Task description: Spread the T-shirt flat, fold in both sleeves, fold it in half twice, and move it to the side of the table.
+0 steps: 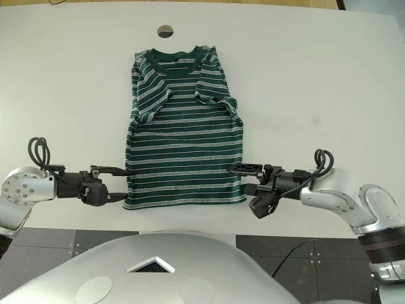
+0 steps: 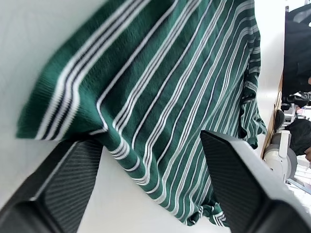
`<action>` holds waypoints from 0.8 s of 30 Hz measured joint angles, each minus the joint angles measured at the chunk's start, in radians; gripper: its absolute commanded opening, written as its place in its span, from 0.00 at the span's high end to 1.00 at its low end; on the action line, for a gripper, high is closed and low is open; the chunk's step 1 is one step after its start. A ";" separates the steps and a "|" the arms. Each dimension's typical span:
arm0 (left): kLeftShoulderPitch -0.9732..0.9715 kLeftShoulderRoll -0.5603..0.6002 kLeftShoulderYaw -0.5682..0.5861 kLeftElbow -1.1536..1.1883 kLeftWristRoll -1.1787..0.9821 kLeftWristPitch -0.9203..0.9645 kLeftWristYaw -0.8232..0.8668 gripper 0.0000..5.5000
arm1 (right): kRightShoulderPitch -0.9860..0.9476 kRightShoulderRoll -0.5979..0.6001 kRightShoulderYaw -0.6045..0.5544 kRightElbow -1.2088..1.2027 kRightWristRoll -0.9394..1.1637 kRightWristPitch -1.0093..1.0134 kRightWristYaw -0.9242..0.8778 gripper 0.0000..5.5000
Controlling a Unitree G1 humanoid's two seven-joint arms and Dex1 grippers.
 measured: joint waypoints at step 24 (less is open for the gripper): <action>-0.002 0.112 -0.043 -0.013 -0.079 0.061 -0.123 0.98 | 0.085 -0.034 0.101 -0.089 0.343 0.294 0.234 0.98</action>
